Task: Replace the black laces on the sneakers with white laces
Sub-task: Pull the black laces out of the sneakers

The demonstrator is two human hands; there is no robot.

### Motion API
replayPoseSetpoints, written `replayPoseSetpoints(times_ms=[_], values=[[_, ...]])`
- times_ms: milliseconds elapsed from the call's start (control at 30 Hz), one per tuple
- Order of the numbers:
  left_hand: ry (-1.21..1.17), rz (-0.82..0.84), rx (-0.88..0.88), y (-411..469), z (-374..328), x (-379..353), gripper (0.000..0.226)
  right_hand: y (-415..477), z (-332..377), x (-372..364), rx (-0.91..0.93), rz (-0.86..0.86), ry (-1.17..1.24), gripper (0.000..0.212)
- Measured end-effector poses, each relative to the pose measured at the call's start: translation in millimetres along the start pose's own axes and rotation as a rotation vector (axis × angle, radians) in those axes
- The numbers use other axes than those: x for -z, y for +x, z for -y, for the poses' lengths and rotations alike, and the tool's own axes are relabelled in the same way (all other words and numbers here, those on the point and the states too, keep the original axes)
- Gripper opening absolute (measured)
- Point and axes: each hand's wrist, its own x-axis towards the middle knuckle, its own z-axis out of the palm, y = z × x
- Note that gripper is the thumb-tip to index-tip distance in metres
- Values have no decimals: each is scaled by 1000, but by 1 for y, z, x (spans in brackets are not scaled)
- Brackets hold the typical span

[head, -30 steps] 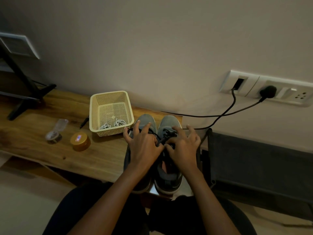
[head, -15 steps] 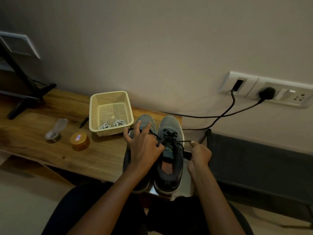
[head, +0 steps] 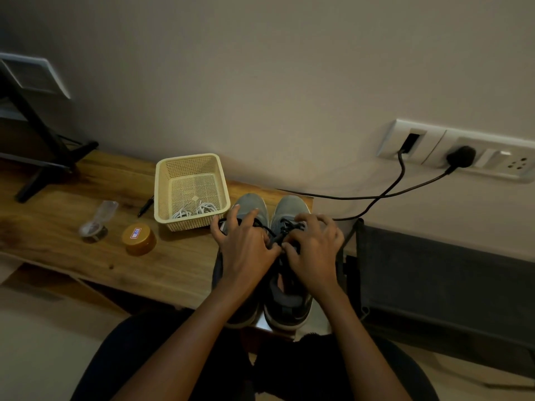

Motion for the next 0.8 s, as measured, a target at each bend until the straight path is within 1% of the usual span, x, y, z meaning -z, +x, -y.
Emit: replayPoseSetpoints(times_ms=[100, 167, 267, 333, 400, 467, 533, 567, 633, 667, 733, 767, 800], values=[[-19, 0, -2, 0, -2, -1, 25, 0, 1, 5, -172, 57, 165, 3], [-30, 2, -3, 0, -3, 0, 24, 3, 0, 5, -313, 96, 331, 12], [-35, 2, -1, -1, -3, 0, 22, 8, 1, 8, -539, 25, 734, 33], [-34, 2, -3, -1, -3, -1, 22, 8, 2, 9, -667, 8, 945, 35], [-37, 4, -8, -1, -2, -2, 22, 9, 4, 12, -737, 2, 1026, 36], [-48, 10, -8, -1, -2, -1, 22, 9, 4, 19, -792, -5, 1095, 18], [-59, 24, -7, -1, -2, 1, 21, 10, 2, 27, -864, 25, 1138, 25], [-63, 34, -7, -1, -2, 2, 20, 9, 0, 30, -896, 50, 1138, 25], [-64, 44, -7, 0, -1, 2, 20, 10, -2, 39, -974, 110, 1168, 12], [-58, 42, -2, 0, 0, 2, 20, 12, -5, 42, -1019, 100, 1228, 7], [-53, 36, 12, 1, 3, 2, 20, 16, -16, 54, -1091, -11, 1381, 12], [-55, 30, 11, 0, 4, 2, 20, 18, -23, 58, -1090, -95, 1394, 14], [-54, 22, 6, -1, 3, 2, 21, 18, -32, 60, -1069, -159, 1291, 17]])
